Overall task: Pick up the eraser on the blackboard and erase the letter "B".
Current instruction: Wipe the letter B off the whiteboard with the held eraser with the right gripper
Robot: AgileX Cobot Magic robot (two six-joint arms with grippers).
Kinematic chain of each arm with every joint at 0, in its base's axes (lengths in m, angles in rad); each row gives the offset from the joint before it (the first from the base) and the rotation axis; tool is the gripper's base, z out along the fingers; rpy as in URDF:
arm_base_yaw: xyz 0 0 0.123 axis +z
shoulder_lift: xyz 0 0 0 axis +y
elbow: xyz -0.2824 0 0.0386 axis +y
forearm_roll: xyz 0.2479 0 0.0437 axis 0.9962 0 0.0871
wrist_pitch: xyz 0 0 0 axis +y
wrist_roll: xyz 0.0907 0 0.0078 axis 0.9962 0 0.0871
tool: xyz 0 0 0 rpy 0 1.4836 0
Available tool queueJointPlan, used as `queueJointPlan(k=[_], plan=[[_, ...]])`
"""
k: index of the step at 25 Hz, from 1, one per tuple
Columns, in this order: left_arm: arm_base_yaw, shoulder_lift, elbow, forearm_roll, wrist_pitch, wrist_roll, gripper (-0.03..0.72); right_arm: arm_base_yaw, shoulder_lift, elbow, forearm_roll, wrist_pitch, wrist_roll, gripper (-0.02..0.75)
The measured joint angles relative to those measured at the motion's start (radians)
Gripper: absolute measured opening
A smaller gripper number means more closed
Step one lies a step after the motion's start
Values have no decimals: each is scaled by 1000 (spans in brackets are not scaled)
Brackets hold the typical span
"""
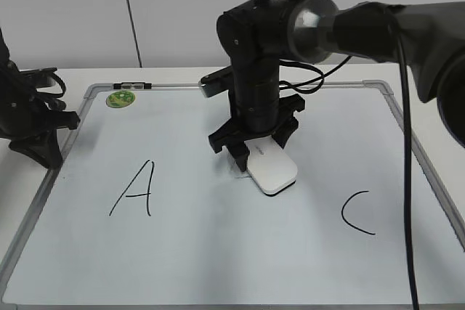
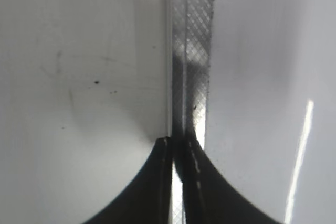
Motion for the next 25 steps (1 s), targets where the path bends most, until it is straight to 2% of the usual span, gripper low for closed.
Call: queueJointPlan(k=[4,7,11,15,22,25], plan=[[0,0,0,0,0,0,17,46,9,-15,-4,3,-4,532],[0,0,0,0,0,0,17,82,23,-48,42,6,-14,532],[0,0,0,0,0,0,17,82,33,-71,52,14,-16,532],[0,0,0,0,-1,0,17,44,33,-72,51,14,-4,531],[0,0,0,0,-1,0,17,-109,33,-74,27,8,10,531],[0,0,0,0,-1,0,17,-138,33,-77,19,8,10,531]])
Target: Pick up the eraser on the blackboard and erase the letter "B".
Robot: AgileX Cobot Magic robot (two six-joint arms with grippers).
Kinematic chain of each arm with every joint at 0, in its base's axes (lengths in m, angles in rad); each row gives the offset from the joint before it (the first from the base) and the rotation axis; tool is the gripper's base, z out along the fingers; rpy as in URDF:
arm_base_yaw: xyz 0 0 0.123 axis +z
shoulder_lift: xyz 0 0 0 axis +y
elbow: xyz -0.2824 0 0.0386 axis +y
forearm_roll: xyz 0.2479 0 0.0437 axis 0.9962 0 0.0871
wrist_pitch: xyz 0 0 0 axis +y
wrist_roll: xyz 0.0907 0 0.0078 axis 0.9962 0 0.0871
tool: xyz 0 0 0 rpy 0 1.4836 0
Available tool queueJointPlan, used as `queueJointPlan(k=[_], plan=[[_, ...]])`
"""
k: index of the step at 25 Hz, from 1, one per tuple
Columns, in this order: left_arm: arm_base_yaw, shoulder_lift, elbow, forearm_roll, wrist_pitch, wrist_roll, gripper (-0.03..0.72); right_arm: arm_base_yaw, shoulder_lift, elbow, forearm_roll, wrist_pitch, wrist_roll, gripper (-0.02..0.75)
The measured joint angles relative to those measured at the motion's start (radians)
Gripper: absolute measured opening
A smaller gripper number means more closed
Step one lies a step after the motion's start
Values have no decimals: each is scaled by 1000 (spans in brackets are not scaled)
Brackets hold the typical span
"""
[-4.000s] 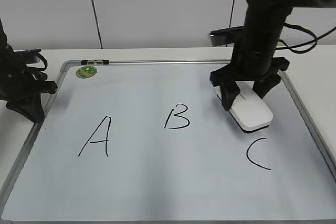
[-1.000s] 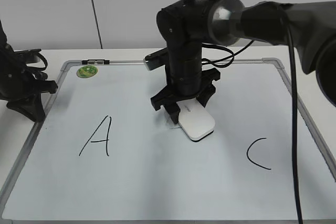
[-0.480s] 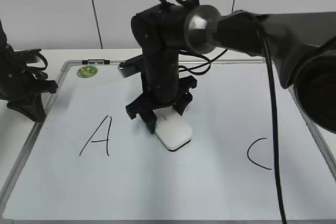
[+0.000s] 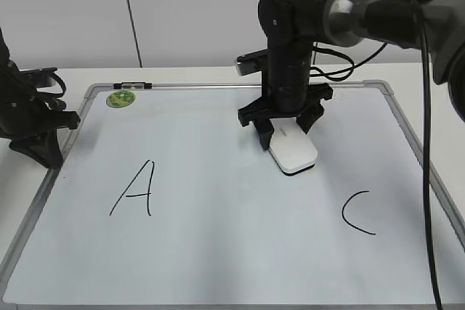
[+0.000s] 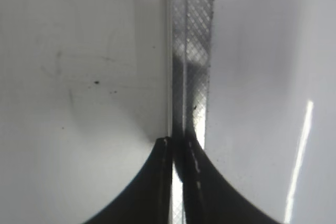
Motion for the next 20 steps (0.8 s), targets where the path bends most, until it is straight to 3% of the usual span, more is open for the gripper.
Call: queueJointPlan(k=[10,20], plan=[[0,0,0,2,0,0,17,-8,-17,-7,8,2,2,531],[0,2,0,4,0,0,17,-127,-152,61,21,2,2,531]])
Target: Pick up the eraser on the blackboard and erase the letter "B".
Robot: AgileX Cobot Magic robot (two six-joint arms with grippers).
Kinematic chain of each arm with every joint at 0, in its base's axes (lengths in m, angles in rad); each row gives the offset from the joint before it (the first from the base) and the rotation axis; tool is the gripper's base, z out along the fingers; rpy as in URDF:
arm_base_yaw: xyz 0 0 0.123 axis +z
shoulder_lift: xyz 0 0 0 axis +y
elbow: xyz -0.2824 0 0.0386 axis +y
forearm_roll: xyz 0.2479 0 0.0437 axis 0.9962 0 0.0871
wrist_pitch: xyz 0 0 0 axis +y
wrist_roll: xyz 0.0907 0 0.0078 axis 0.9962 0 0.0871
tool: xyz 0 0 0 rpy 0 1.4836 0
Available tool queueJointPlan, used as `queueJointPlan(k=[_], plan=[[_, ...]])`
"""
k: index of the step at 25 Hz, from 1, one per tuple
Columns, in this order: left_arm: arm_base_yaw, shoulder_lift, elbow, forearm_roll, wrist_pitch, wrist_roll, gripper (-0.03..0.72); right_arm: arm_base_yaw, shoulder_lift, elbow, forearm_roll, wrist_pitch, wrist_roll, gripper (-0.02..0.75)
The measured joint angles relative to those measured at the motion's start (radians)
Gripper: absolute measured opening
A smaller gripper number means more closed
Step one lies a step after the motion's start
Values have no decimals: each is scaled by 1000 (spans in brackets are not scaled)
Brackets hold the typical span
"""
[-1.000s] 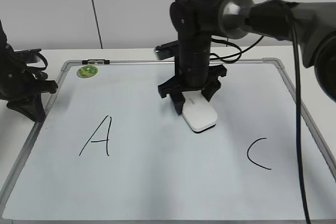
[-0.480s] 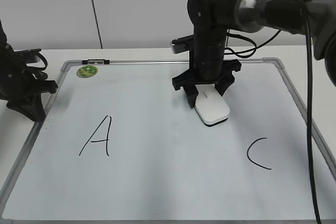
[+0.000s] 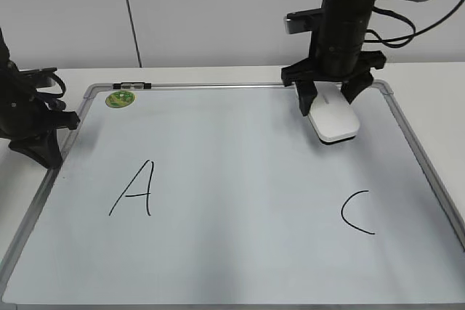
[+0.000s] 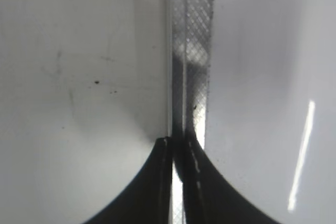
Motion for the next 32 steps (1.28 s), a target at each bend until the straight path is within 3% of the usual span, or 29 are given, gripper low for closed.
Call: queueJointPlan(k=[5,10,16,32], plan=[[0,0,0,0,0,0,17,-55,-111,181,22,-12,-2,531],[0,0,0,0,0,0,17,-181,-204,376,101,-83,-70,531],[0,0,0,0,2,0,17,-281,-214,432,146,-87,-158,531],[0,0,0,0,4,0,17,-292,-189,432,141,-123,-168,531]])
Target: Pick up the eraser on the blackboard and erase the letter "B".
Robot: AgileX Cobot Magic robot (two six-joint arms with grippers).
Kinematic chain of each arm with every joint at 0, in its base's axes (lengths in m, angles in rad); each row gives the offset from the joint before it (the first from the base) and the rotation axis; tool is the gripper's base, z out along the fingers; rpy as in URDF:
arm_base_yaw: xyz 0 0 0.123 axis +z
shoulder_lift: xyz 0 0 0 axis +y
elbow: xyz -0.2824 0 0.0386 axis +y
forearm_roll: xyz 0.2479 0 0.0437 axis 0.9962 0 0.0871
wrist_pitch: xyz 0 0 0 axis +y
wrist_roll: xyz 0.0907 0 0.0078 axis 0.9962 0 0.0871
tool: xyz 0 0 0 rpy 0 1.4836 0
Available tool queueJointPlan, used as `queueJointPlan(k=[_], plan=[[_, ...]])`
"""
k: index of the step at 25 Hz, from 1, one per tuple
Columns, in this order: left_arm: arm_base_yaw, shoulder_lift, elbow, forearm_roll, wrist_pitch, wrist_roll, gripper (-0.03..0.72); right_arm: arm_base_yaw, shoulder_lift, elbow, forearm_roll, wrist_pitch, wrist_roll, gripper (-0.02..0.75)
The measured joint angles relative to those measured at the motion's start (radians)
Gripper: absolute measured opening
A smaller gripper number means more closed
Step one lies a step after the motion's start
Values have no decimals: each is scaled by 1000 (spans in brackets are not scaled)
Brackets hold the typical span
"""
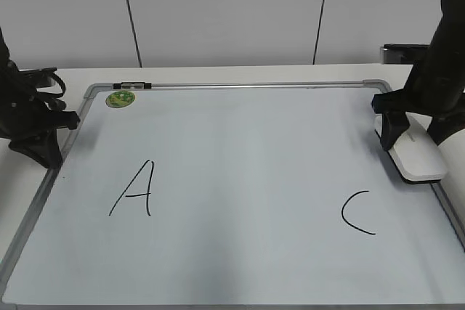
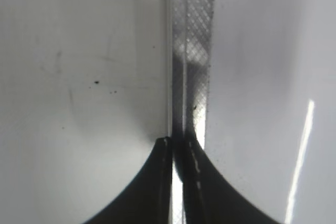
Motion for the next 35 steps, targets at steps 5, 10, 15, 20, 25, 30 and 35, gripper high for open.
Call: queueJointPlan(k=[5,10,15,20,25,30,35], plan=[[0,0,0,0,0,0,17,-3,2,0,-6,-25,12,531],[0,0,0,0,0,0,17,-7,38,0,-11,-29,13,531],[0,0,0,0,0,0,17,-7,65,0,-11,-29,13,531],[0,0,0,0,0,0,17,-7,72,0,-11,-31,15,531],[0,0,0,0,0,0,17,-7,75,-8,-11,-31,38,586],[0,0,0,0,0,0,17,-7,77,-60,-11,-12,38,650],[0,0,0,0,5,0,18,-7,77,-120,-19,35,38,652]])
